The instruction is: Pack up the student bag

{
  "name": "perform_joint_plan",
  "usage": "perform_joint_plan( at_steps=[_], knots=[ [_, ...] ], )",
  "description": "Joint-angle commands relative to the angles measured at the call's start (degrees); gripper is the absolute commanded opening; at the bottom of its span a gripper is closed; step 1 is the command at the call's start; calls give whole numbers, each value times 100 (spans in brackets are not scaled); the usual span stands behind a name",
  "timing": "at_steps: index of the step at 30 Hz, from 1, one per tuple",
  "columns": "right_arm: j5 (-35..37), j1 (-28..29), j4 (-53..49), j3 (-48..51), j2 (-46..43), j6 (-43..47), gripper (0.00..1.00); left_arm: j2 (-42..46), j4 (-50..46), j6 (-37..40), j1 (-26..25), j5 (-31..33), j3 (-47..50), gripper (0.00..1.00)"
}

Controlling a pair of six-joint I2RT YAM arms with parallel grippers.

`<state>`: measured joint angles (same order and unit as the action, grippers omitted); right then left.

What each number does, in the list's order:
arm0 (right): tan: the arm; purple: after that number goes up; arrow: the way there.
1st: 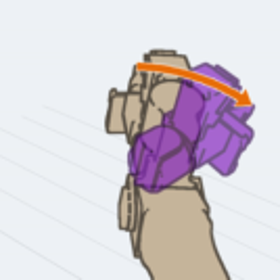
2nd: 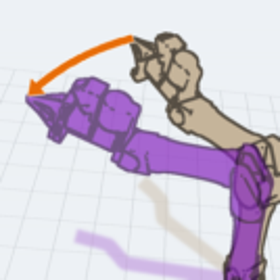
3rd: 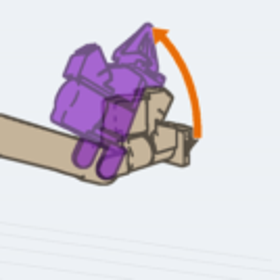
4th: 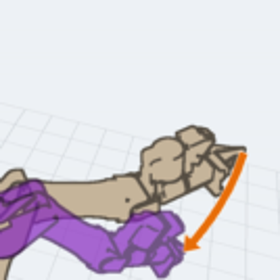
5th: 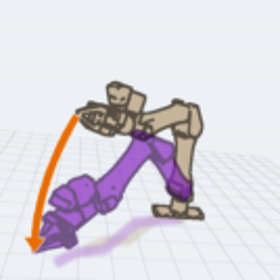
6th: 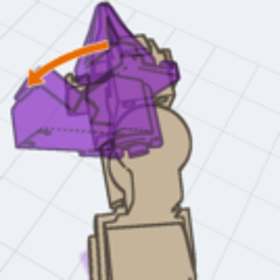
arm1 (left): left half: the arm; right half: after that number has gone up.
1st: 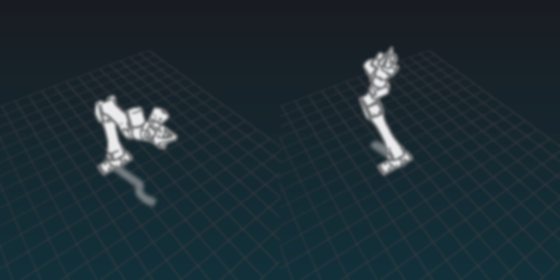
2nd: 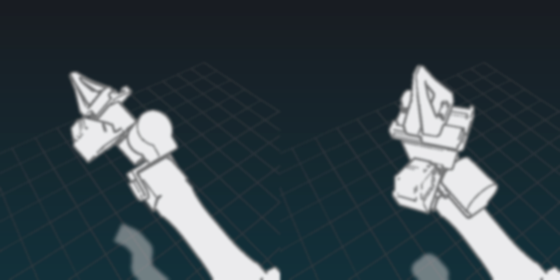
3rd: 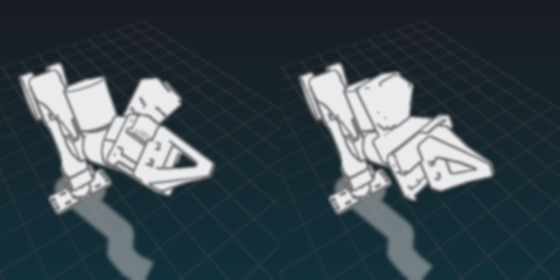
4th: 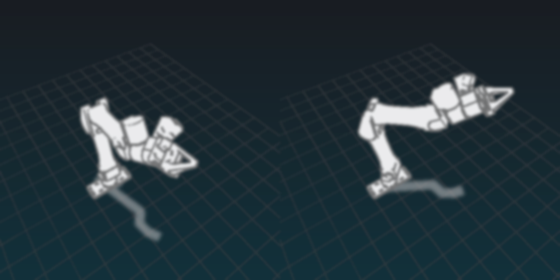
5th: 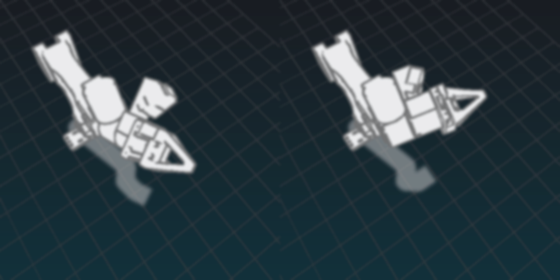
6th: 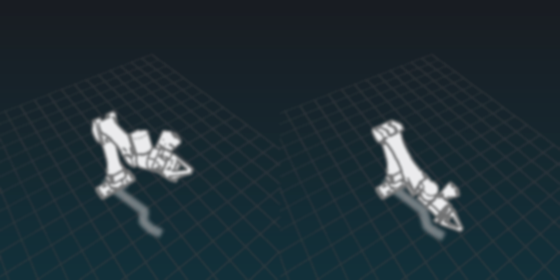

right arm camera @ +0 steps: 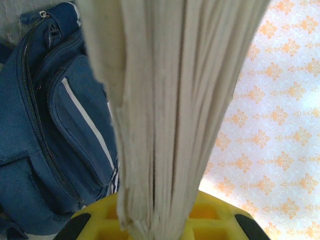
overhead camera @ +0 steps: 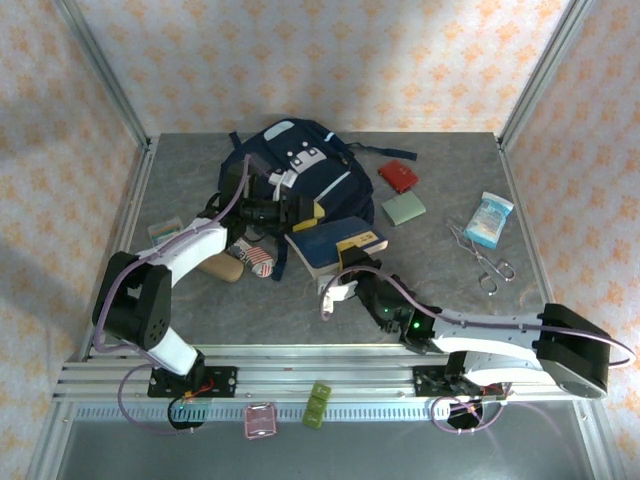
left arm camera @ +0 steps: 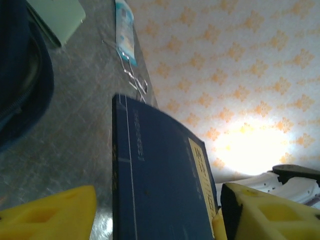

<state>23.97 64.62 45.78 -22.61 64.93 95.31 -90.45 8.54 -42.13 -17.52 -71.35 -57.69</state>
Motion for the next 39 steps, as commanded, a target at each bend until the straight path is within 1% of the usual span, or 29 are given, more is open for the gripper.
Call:
perform_joint_plan(
  at_steps=[1, 3, 5, 6, 7, 8, 9, 11, 13, 15, 17, 19, 20, 21, 22, 23, 24, 26, 28, 30, 32, 35, 39],
  knots=[
    [258, 36, 831, -147, 65, 286, 0, 100, -705, 626, -192, -259, -165, 60],
    [234, 37, 875, -147, 89, 286, 0, 31, -1082, 938, -234, -239, -247, 58],
    [215, 38, 819, -152, 86, 284, 0, 25, -1022, 923, -234, -296, -260, 43],
    [214, 38, 779, -147, 91, 254, 0, 34, -879, 887, -234, -324, -238, 33],
    [210, 40, 710, -137, 91, 228, 0, 49, -704, 622, -234, -343, -226, 23],
    [225, 34, 736, -98, 102, 213, 0, 58, -499, 467, -234, -357, -200, 15],
    [269, 39, 795, -57, 108, 195, 0, 69, -211, 255, -233, -420, -146, 8],
    [330, 37, 725, -24, 108, 126, 0, 122, 436, -235, -234, -472, -13, 0],
    [384, 37, 724, 20, 122, 105, 0, 162, 1070, -723, -224, -520, 106, 0],
    [463, 37, 552, 15, 97, 27, 5, 207, 1689, -1199, -183, -470, 222, 0],
    [502, 28, 504, 28, 65, -84, 7, 260, 2394, -1704, -133, -396, 361, 0],
    [518, 6, 593, 78, 21, -109, 1, 299, 3040, -2162, -85, -330, 489, 0],
    [556, 3, 695, 107, 24, -52, 0, 288, 3374, -2370, -93, -379, 526, 0],
    [605, -2, 662, 91, 41, 13, 0, 274, 3631, -2614, -94, -406, 564, 13],
    [626, -8, 714, 105, 53, 65, 0, 267, 3765, -2742, -96, -406, 588, 22],
    [633, -6, 845, 110, 75, 93, 0, 270, 3835, -2767, -102, -442, 601, 29],
    [644, -10, 941, 93, 85, 76, 0, 274, 3709, -2662, -106, -458, 592, 36],
    [665, -2, 1059, 73, 76, 162, 0, 323, 3051, -2176, -85, -345, 543, 43],
    [705, -10, 1170, 56, 67, 242, 0, 387, 1903, -1337, -77, -164, 358, 53],
    [685, 2, 1210, 31, 33, 283, 0, 384, 438, -171, -68, 31, 11, 58],
    [651, 11, 1200, 7, 3, 320, 0, 329, -297, 353, -68, 91, -193, 62],
    [617, 50, 1206, -82, -19, 391, 0, 258, -697, 601, -51, 68, -272, 64],
    [504, 56, 1152, -147, 33, 416, 0, 282, -658, 576, -76, -39, -258, 64]
  ],
)
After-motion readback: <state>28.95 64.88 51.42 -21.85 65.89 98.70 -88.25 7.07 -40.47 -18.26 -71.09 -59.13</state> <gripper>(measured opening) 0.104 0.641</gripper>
